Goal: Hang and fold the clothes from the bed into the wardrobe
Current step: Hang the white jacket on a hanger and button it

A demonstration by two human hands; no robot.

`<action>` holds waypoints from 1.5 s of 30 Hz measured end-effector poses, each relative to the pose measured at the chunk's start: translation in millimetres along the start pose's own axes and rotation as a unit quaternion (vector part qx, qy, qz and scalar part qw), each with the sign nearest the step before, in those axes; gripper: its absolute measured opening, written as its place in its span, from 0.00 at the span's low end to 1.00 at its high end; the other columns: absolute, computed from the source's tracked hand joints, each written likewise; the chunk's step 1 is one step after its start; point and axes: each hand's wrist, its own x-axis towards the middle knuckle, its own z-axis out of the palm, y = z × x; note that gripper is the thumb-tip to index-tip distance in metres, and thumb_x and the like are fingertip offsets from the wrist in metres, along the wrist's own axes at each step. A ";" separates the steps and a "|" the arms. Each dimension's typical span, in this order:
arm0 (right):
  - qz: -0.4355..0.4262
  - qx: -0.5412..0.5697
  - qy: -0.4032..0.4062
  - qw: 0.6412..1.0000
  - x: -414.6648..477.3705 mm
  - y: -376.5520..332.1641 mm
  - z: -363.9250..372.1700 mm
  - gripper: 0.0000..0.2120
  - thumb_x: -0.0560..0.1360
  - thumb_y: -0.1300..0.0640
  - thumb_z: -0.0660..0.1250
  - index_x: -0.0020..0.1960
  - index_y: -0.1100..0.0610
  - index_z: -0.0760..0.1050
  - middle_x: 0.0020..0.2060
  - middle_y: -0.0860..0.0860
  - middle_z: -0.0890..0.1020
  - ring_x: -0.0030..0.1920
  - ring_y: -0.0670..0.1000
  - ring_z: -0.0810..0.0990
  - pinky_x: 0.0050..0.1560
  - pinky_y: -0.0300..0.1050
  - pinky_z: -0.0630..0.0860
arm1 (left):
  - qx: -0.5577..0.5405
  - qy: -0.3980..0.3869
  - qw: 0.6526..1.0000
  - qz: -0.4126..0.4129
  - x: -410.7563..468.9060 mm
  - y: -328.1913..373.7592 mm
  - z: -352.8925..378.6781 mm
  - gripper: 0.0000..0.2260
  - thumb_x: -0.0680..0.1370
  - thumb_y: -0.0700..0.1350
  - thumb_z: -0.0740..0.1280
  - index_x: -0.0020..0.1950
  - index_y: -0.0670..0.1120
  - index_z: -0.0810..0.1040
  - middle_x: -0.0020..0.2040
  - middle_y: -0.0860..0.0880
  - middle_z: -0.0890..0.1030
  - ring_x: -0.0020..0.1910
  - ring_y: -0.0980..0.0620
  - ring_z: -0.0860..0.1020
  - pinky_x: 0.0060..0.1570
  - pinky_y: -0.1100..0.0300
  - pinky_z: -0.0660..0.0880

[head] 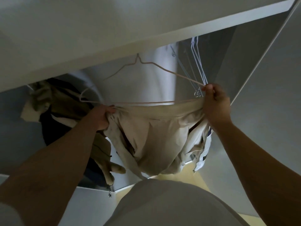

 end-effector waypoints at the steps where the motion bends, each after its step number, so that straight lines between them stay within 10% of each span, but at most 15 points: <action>1: 0.010 0.005 0.003 1.000 1.4 0.4 -1.5 0.12 0.83 0.52 0.58 0.44 0.48 0.77 0.33 0.44 0.76 0.29 0.39 0.70 0.31 0.32 0.65 | -0.018 -0.013 1.000 -0.013 -3.3 -0.2 -4.4 0.10 0.81 0.33 0.59 0.48 0.45 0.75 0.50 0.44 0.78 0.44 0.51 0.79 0.46 0.59 0.74; 8: 0.003 0.026 -0.044 0.999 17.5 -11.5 -10.7 0.14 0.82 0.50 0.59 0.40 0.47 0.77 0.28 0.39 0.74 0.28 0.37 0.68 0.30 0.31 0.65 | 0.195 -0.036 0.976 0.092 2.2 -1.3 -38.0 0.03 0.79 0.42 0.69 0.52 0.44 0.80 0.46 0.41 0.79 0.43 0.42 0.78 0.44 0.50 0.76; 13: -0.054 -0.012 -0.055 0.997 33.0 -15.4 -22.3 0.11 0.83 0.52 0.59 0.47 0.51 0.78 0.38 0.51 0.78 0.32 0.40 0.70 0.36 0.38 0.67 | 0.459 0.083 0.874 0.133 -0.1 9.8 -52.6 0.13 0.78 0.54 0.69 0.43 0.44 0.79 0.40 0.45 0.81 0.41 0.44 0.79 0.41 0.53 0.74; 19: -0.116 -0.099 -0.064 0.986 35.0 -14.8 -18.2 0.11 0.83 0.53 0.60 0.50 0.55 0.79 0.37 0.48 0.78 0.36 0.42 0.73 0.37 0.25 0.65 | 0.422 0.102 0.890 0.140 3.6 14.2 -56.8 0.19 0.79 0.55 0.67 0.56 0.38 0.80 0.48 0.37 0.82 0.47 0.39 0.80 0.49 0.44 0.77; 25: -0.150 -0.130 0.038 0.979 30.5 -16.0 -5.3 0.13 0.83 0.54 0.59 0.53 0.60 0.79 0.34 0.53 0.79 0.33 0.53 0.73 0.36 0.38 0.61 | 0.424 0.122 0.882 0.165 2.7 14.3 -45.2 0.19 0.78 0.55 0.69 0.43 0.38 0.81 0.36 0.40 0.80 0.40 0.40 0.80 0.36 0.54 0.69; 30: -0.149 -0.132 0.082 0.977 13.3 -23.5 19.9 0.13 0.82 0.54 0.59 0.52 0.61 0.79 0.36 0.59 0.82 0.35 0.63 0.79 0.36 0.42 0.62 | 0.407 0.138 0.898 0.091 -2.2 20.6 -1.3 0.15 0.83 0.47 0.58 0.60 0.37 0.76 0.56 0.37 0.79 0.58 0.37 0.77 0.52 0.51 0.71; 37: -0.150 -0.088 0.016 0.985 -11.8 -34.9 52.3 0.13 0.82 0.53 0.58 0.54 0.60 0.78 0.40 0.47 0.79 0.38 0.49 0.76 0.42 0.41 0.71 | 0.186 0.143 0.960 0.154 -3.8 29.9 53.0 0.15 0.80 0.36 0.57 0.63 0.40 0.77 0.60 0.39 0.79 0.57 0.40 0.77 0.61 0.50 0.73; 41: -0.147 -0.087 0.008 0.985 -5.6 -34.3 54.6 0.12 0.83 0.54 0.59 0.54 0.61 0.78 0.39 0.44 0.75 0.37 0.44 0.73 0.41 0.40 0.70 | 0.126 0.135 0.970 0.157 -1.7 33.6 53.6 0.08 0.80 0.49 0.60 0.44 0.50 0.75 0.43 0.50 0.77 0.39 0.52 0.75 0.36 0.61 0.71; 45: -0.171 -0.089 -0.105 0.976 5.7 -36.3 51.1 0.10 0.80 0.48 0.64 0.52 0.56 0.76 0.31 0.48 0.78 0.33 0.45 0.75 0.34 0.30 0.69 | 0.282 0.185 0.927 0.162 8.4 40.2 39.6 0.24 0.82 0.62 0.55 0.62 0.44 0.75 0.57 0.43 0.77 0.55 0.42 0.76 0.52 0.55 0.70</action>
